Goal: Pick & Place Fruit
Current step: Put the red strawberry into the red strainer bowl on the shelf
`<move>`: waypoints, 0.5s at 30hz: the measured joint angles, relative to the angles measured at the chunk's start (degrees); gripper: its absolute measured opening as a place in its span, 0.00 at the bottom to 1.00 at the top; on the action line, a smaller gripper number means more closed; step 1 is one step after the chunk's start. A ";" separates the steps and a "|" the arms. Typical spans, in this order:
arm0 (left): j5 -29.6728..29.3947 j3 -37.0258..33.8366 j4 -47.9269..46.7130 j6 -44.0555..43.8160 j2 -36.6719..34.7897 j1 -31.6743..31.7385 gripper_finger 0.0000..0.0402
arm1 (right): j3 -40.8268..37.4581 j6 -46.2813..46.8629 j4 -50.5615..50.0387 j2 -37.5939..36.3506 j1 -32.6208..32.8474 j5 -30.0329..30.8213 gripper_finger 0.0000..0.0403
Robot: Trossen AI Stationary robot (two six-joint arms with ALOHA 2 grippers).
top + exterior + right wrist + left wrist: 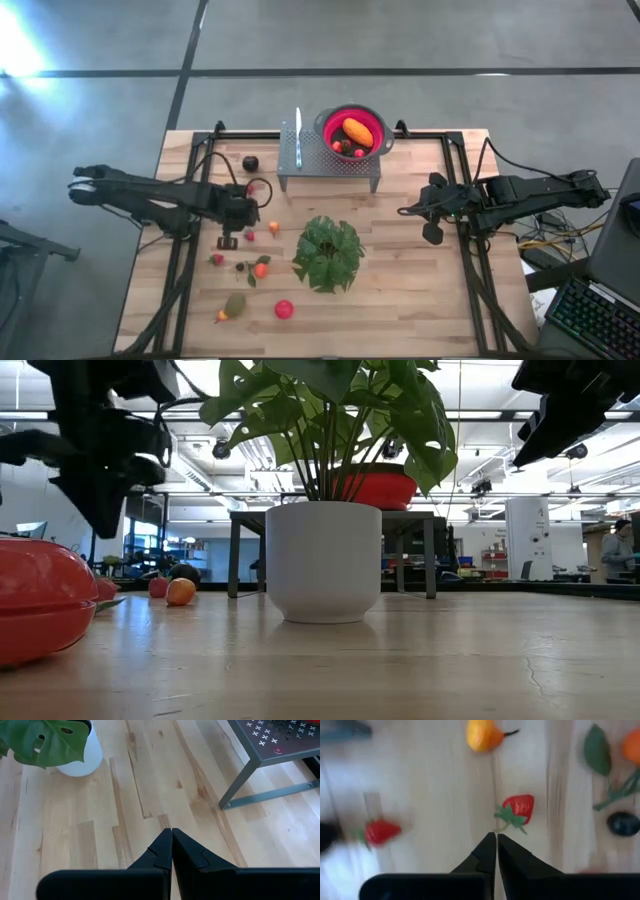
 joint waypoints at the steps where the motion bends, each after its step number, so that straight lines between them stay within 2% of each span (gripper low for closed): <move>1: -0.01 -0.07 -0.28 2.69 0.15 -0.02 0.06 | 0.00 0.00 0.00 0.00 -0.02 0.00 0.02; 12: -0.02 -0.42 -0.47 9.74 2.58 0.05 0.07 | 0.00 -0.85 0.00 0.00 -0.01 -0.02 0.02; 15: -0.02 -0.42 -0.47 10.44 3.36 0.03 0.10 | 0.00 -0.88 0.00 0.00 -0.01 -0.02 0.02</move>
